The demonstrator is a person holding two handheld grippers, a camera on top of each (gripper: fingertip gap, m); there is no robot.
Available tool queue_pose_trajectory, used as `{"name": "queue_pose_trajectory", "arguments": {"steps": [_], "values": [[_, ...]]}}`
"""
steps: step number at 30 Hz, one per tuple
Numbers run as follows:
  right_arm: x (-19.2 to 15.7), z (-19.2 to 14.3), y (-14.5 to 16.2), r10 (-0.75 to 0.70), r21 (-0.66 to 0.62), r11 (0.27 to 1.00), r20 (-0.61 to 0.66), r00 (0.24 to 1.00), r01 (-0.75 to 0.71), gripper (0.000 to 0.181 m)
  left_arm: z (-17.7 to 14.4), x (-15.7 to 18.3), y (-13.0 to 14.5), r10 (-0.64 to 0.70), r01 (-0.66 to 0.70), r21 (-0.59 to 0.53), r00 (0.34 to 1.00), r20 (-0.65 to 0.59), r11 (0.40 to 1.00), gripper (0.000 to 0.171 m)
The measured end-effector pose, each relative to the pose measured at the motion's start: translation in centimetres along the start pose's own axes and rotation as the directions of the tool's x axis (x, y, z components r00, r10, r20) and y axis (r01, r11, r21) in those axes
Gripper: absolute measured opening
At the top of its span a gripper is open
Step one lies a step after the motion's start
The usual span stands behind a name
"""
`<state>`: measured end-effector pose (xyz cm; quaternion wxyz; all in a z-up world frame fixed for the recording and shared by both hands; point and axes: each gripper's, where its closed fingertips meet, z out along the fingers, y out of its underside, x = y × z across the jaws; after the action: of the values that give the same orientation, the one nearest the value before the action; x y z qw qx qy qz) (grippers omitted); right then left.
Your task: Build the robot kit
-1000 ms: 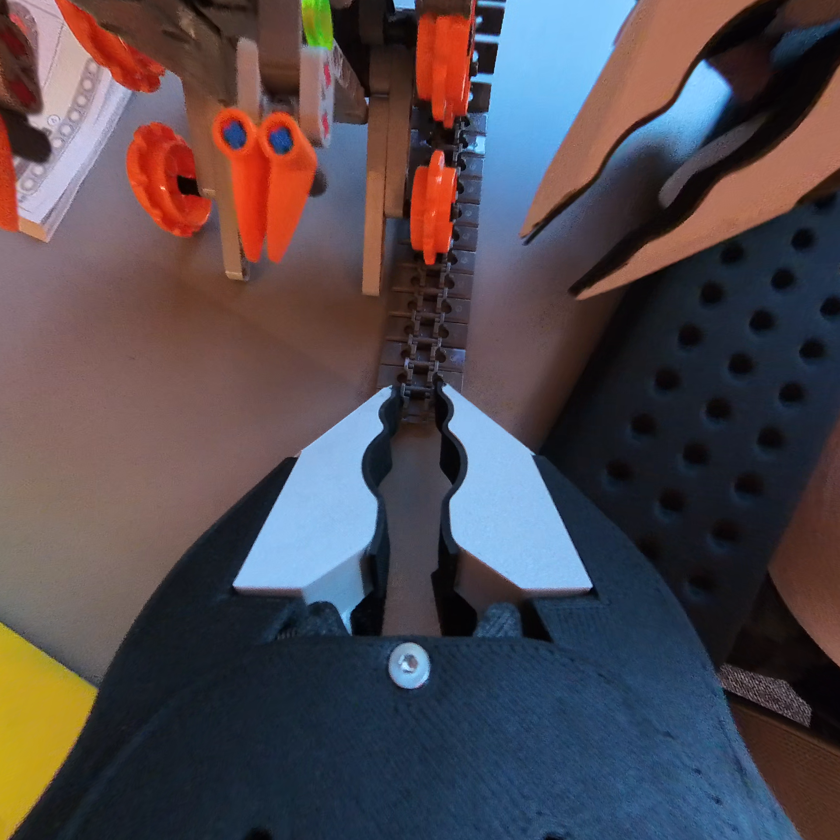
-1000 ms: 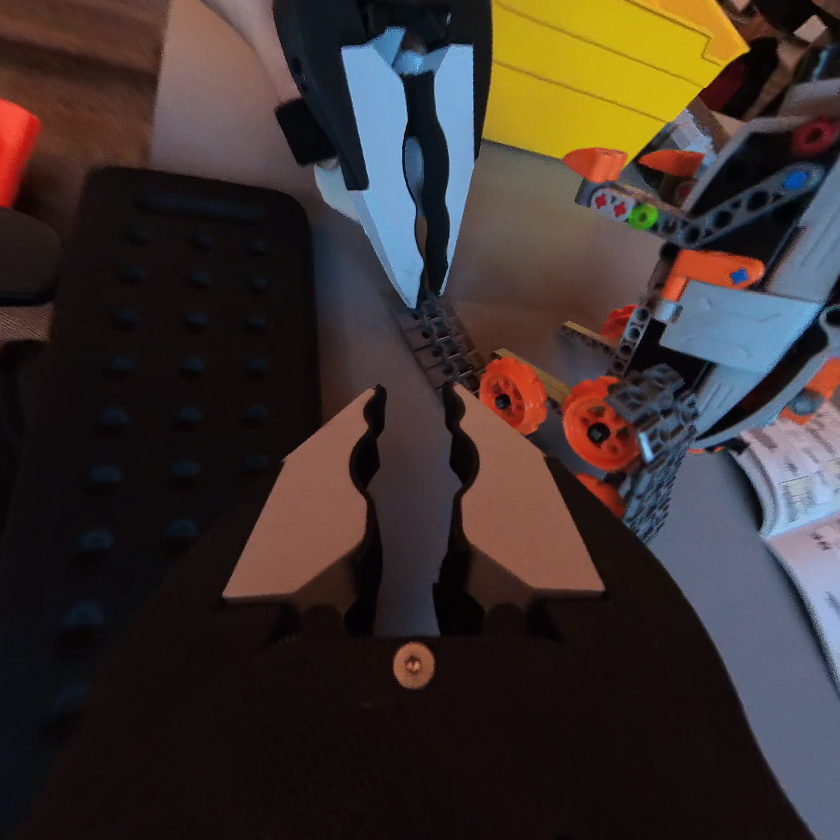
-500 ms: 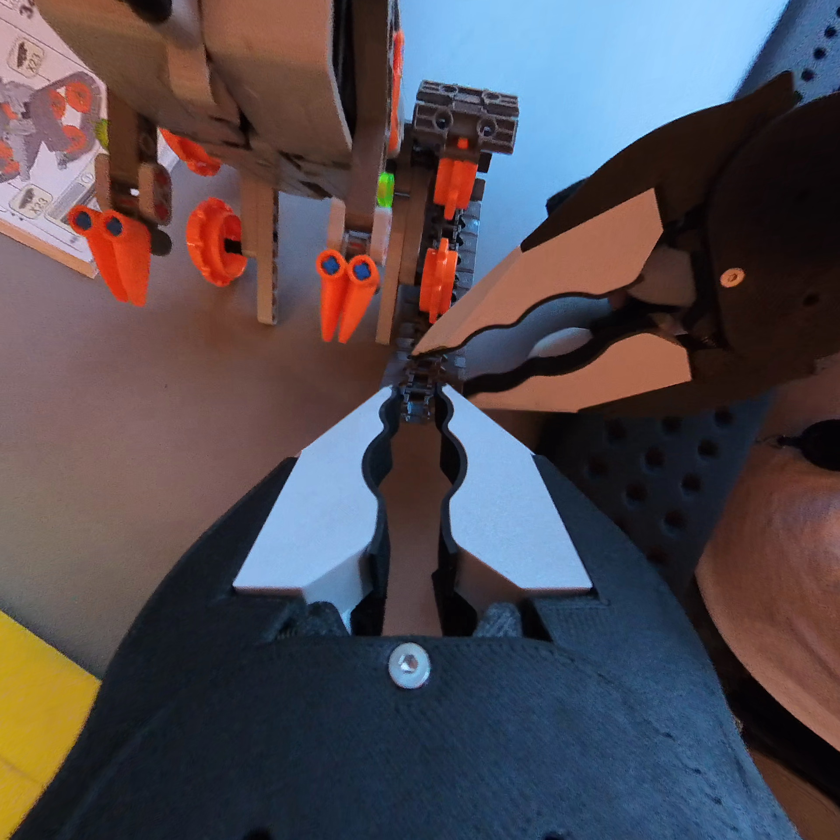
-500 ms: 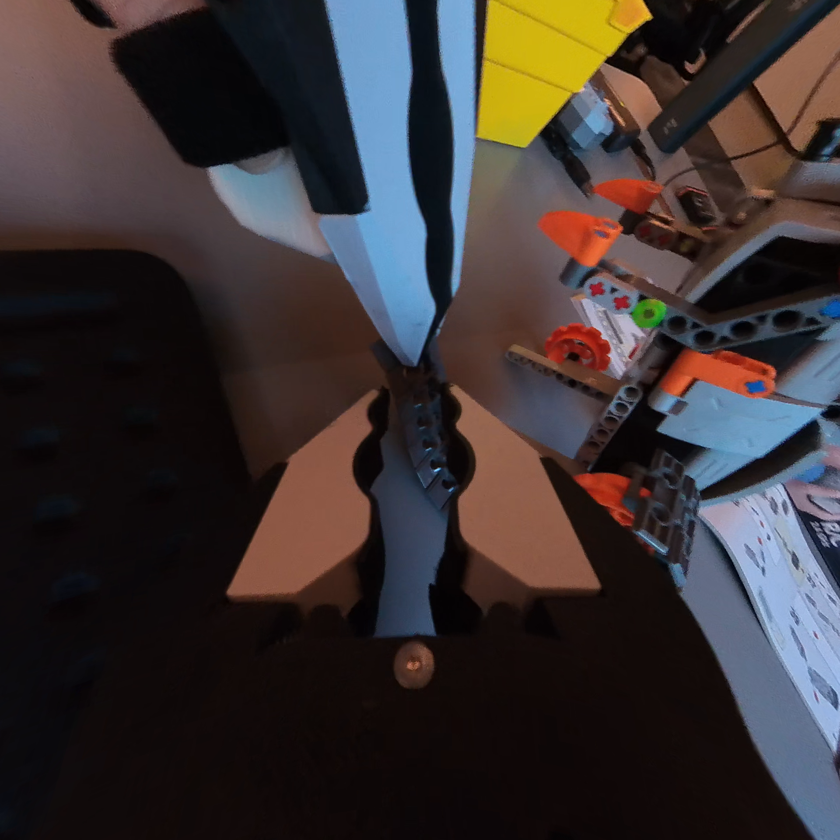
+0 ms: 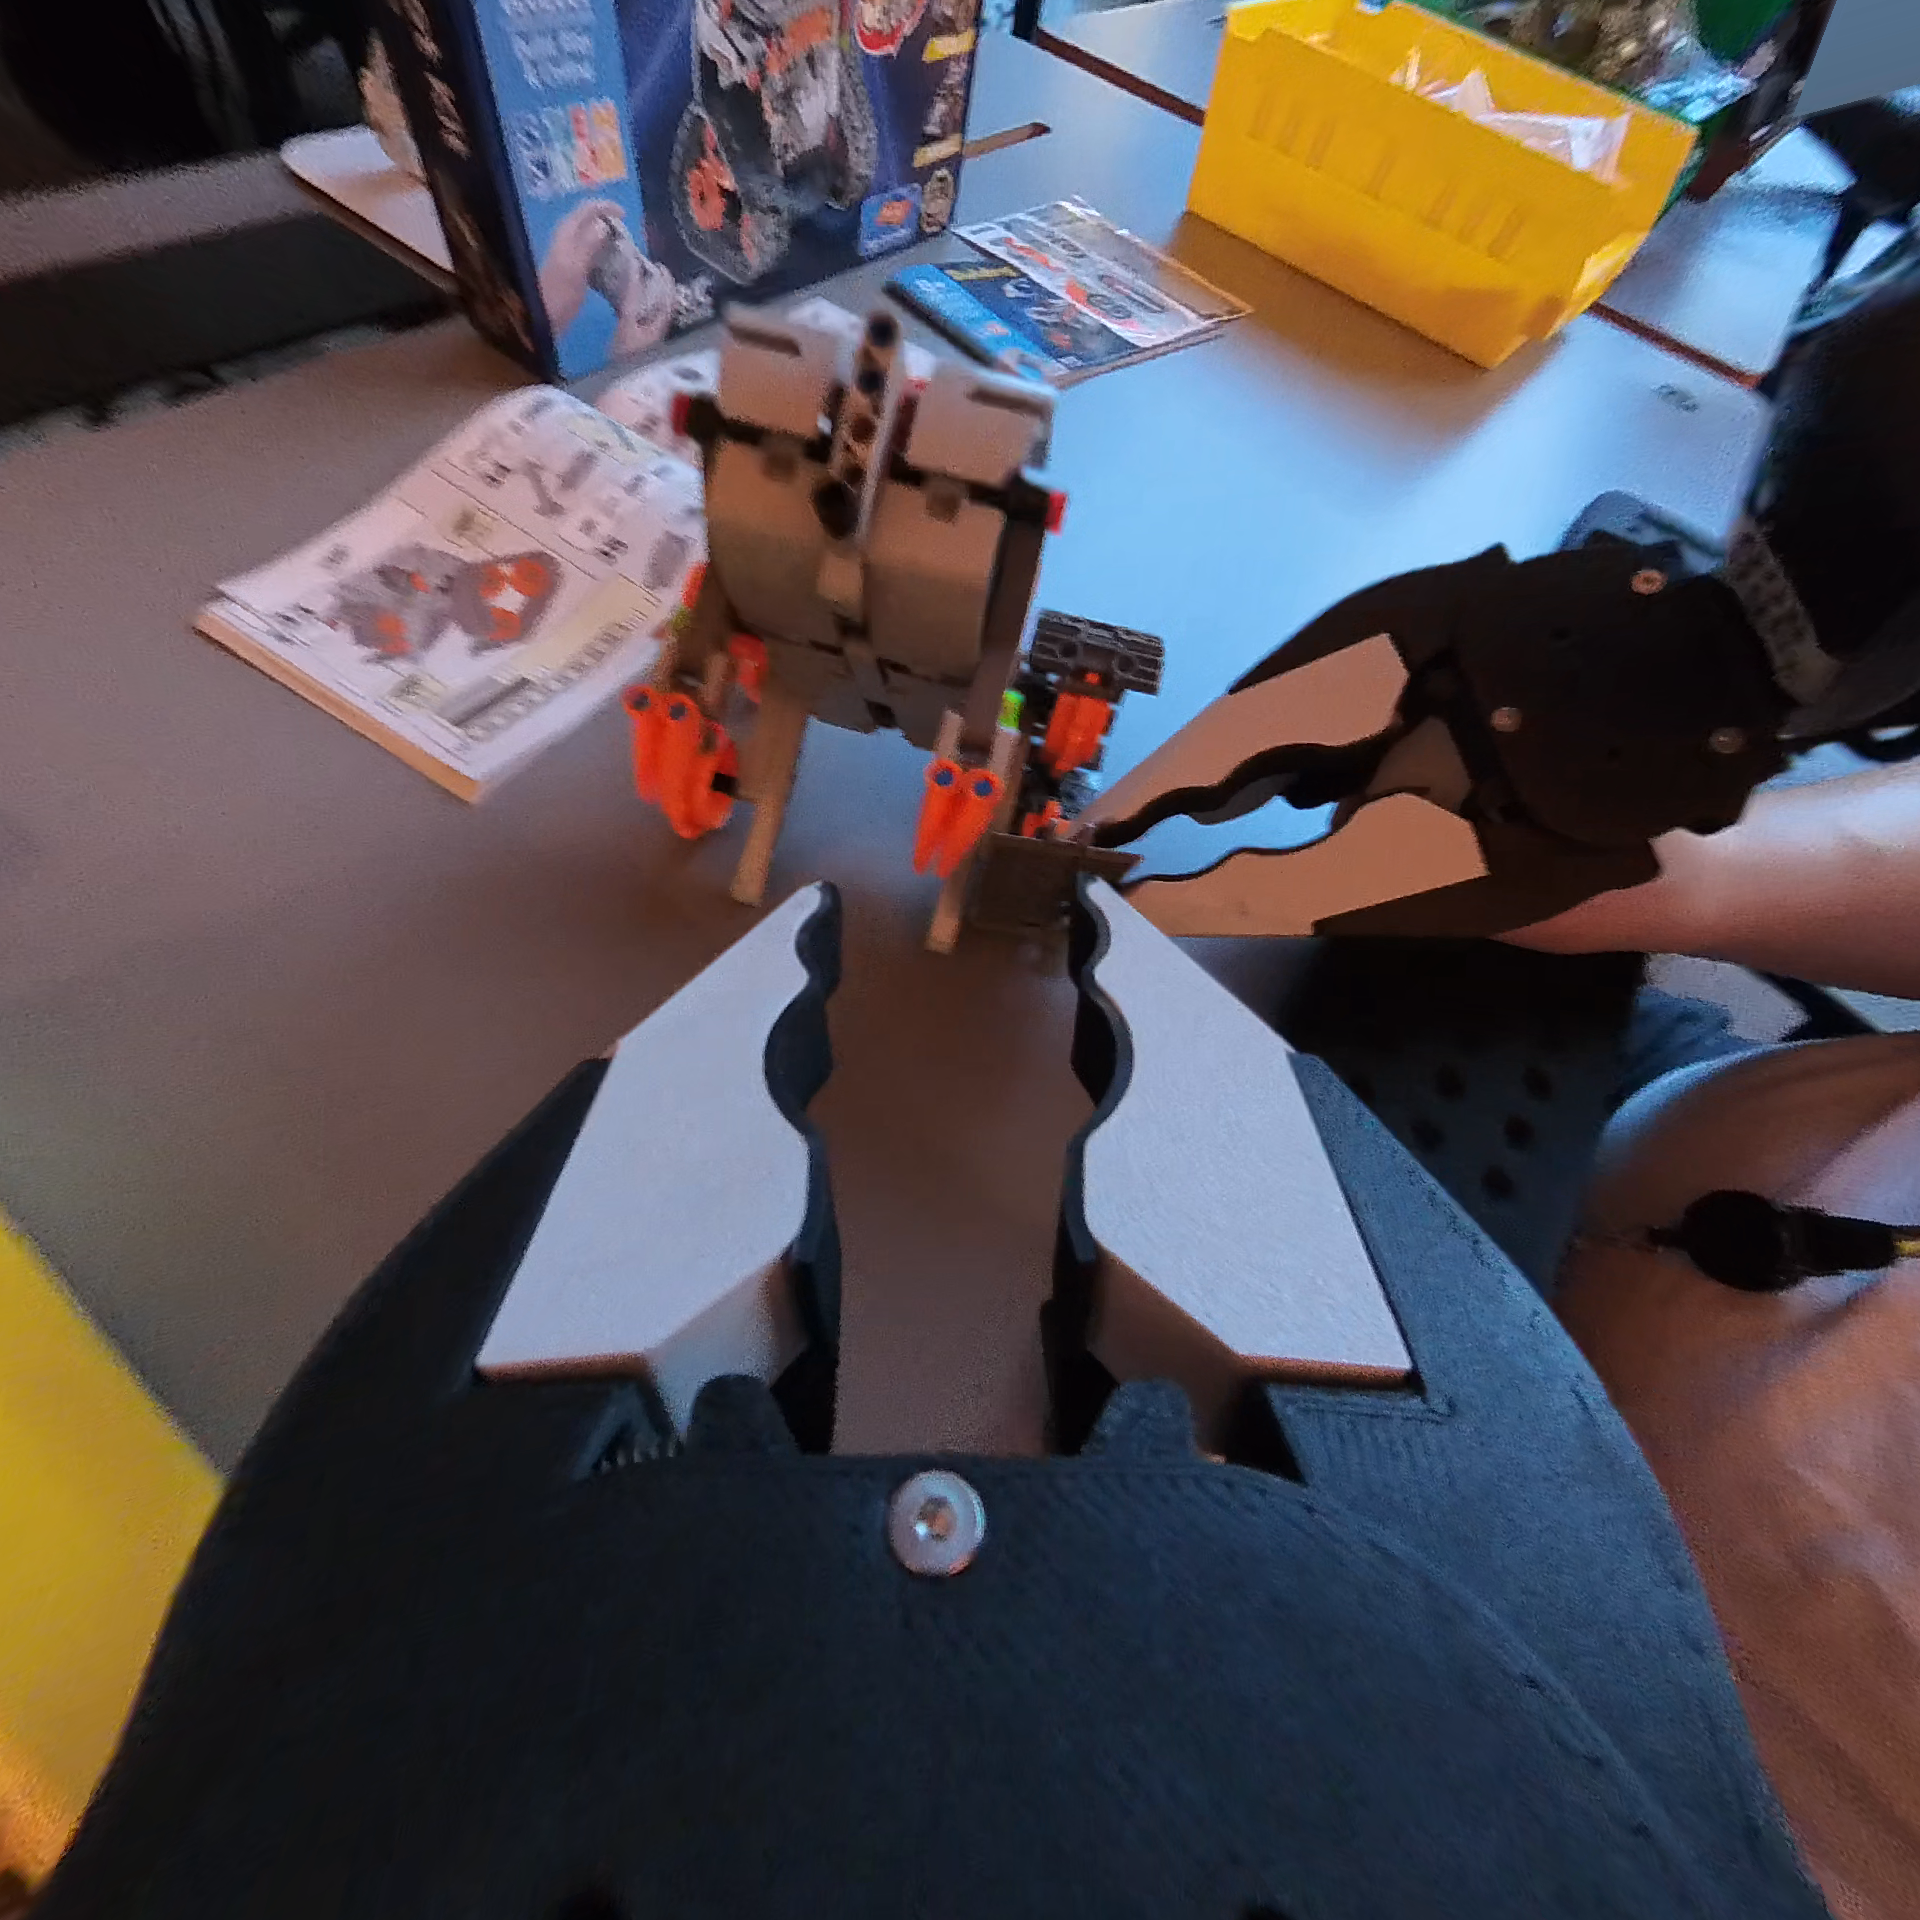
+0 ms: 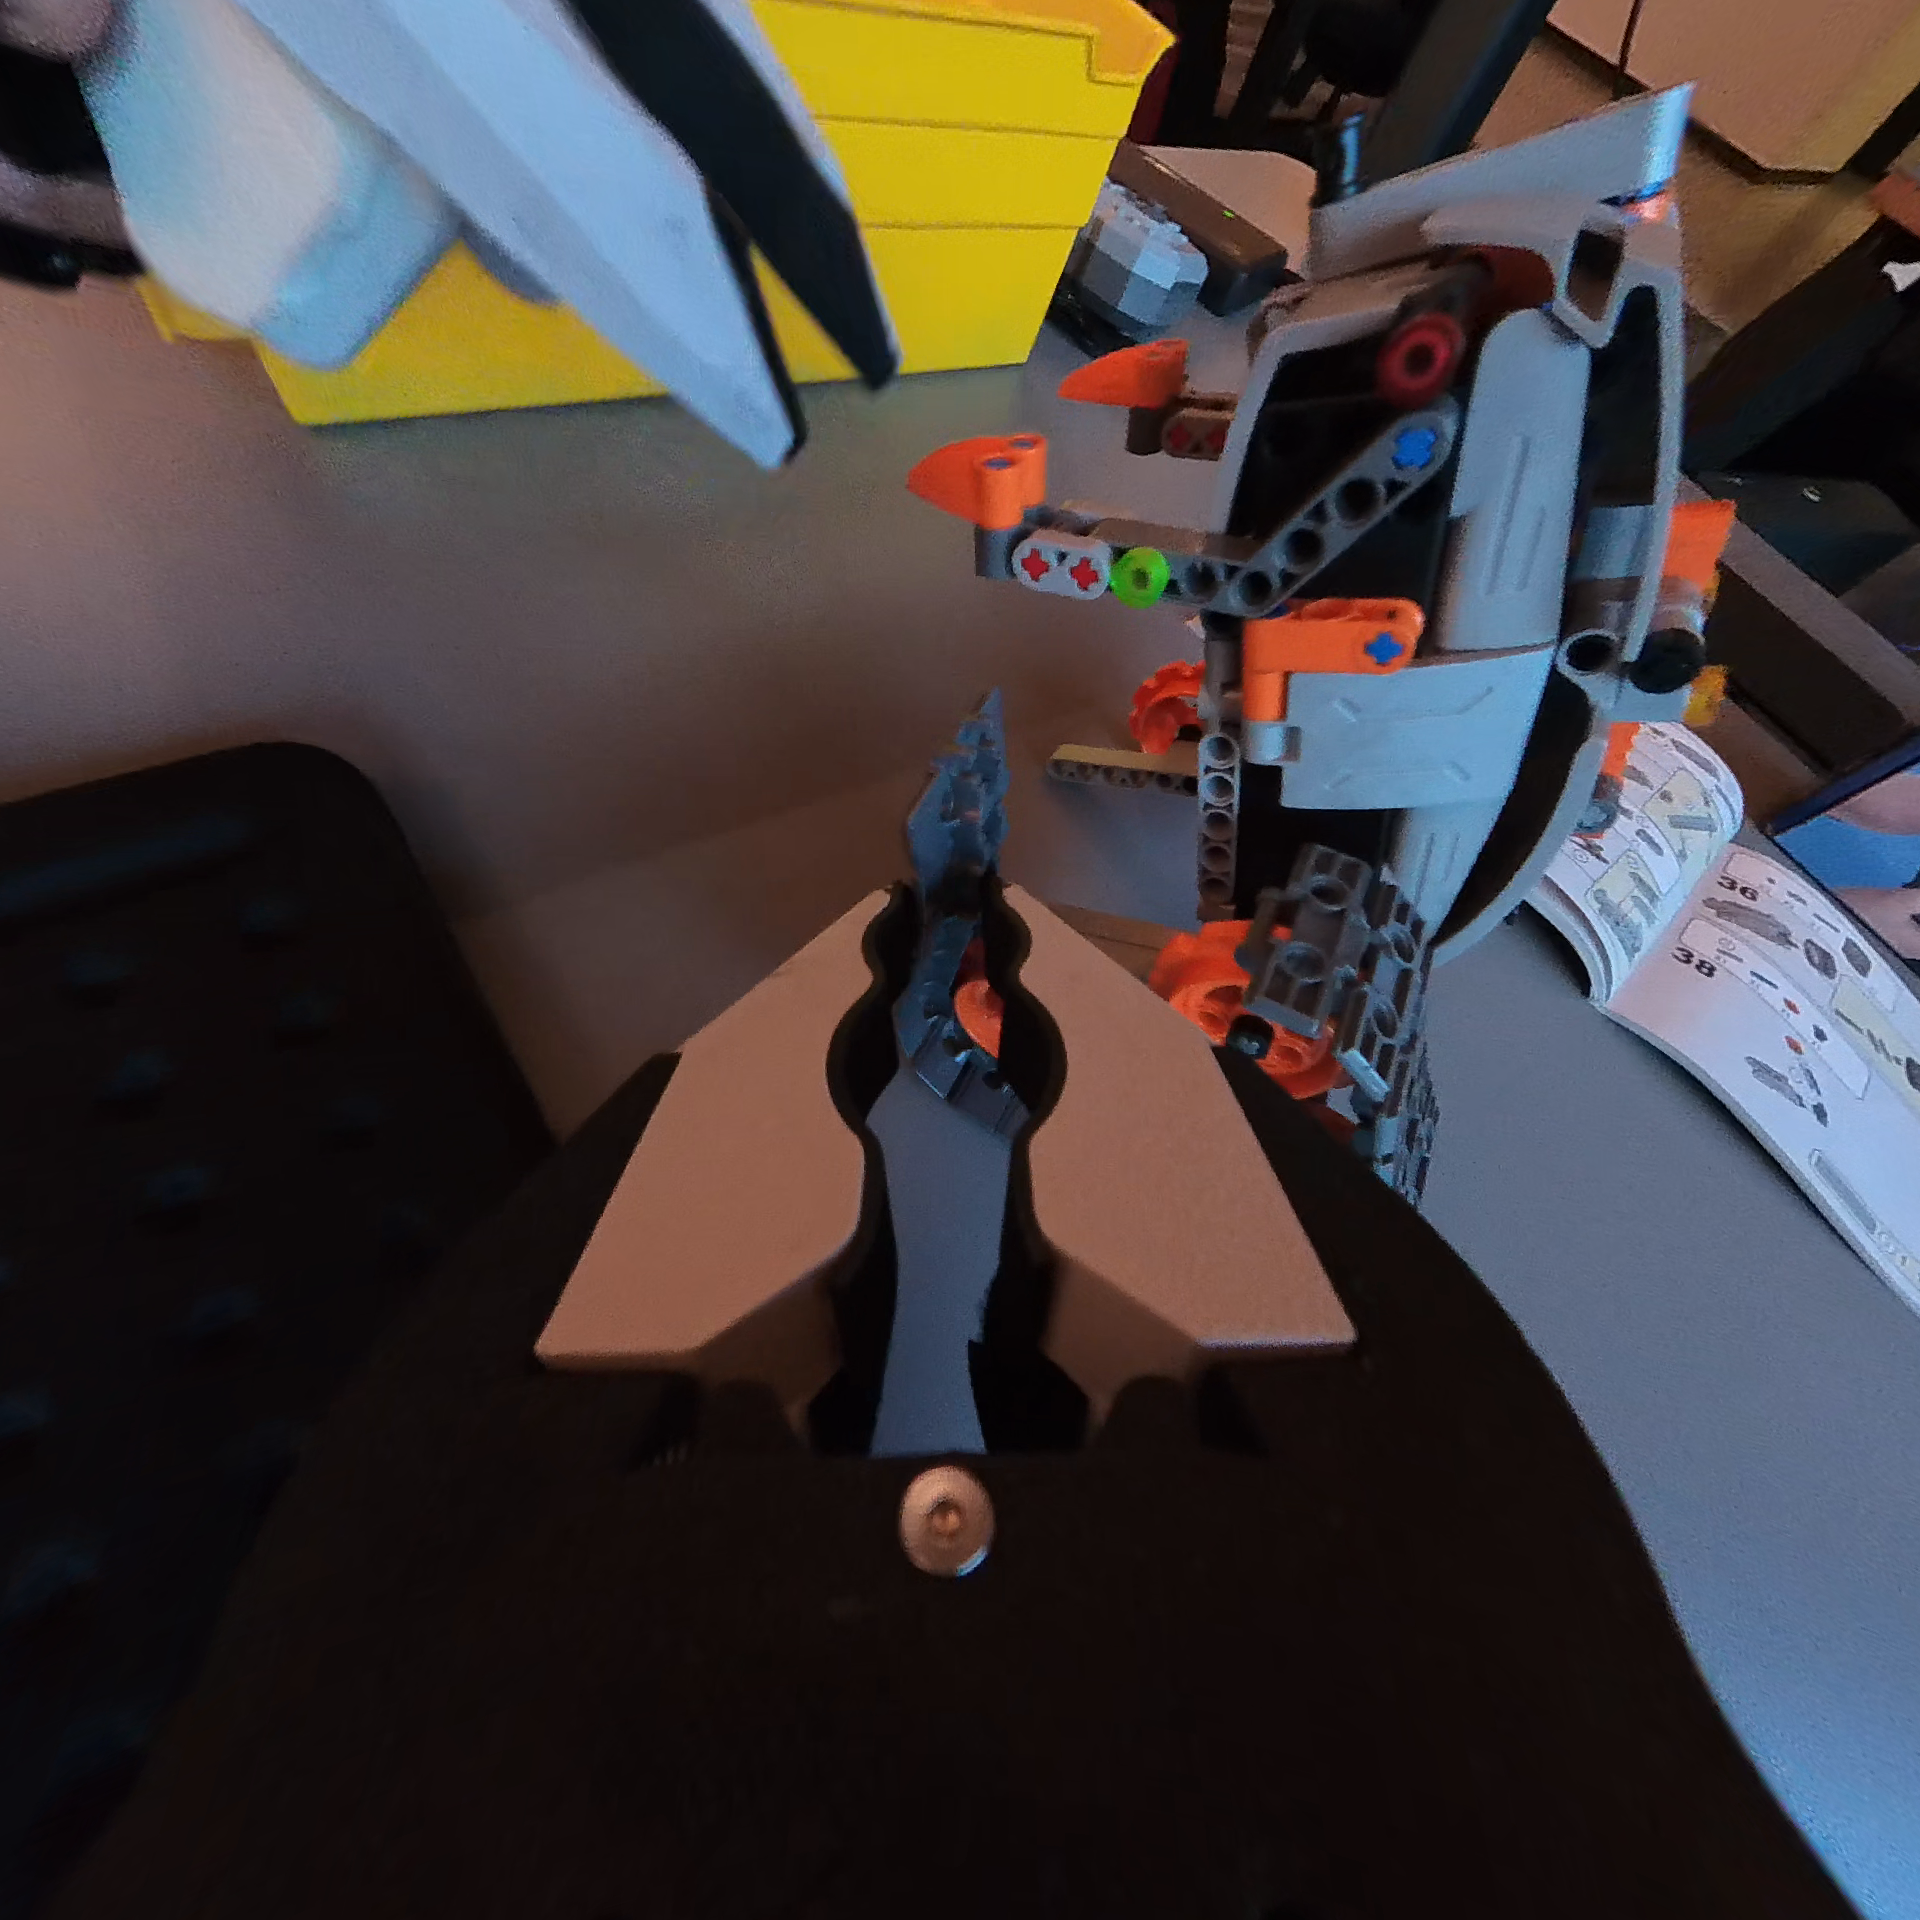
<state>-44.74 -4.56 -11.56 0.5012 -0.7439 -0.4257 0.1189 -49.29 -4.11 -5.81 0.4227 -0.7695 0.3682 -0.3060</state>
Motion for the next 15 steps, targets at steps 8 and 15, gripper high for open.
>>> {"name": "queue_pose_trajectory", "arguments": {"steps": [8, 15], "values": [[0.6, -0.4, 0.2, 0.033, 0.004, 0.999, -0.015, 0.999, -0.033, 0.011, 2.1, -0.3, -8.4, 0.154, -0.151, 0.041, 0.982, -0.105, 0.988, 0.064], [0.9, -0.6, 0.4, 0.072, 0.001, 0.997, -0.001, 0.997, -0.072, 0.011, 6.3, 0.1, -9.9, 0.202, -0.225, -0.072, 0.948, -0.247, 0.972, 0.063]]}}
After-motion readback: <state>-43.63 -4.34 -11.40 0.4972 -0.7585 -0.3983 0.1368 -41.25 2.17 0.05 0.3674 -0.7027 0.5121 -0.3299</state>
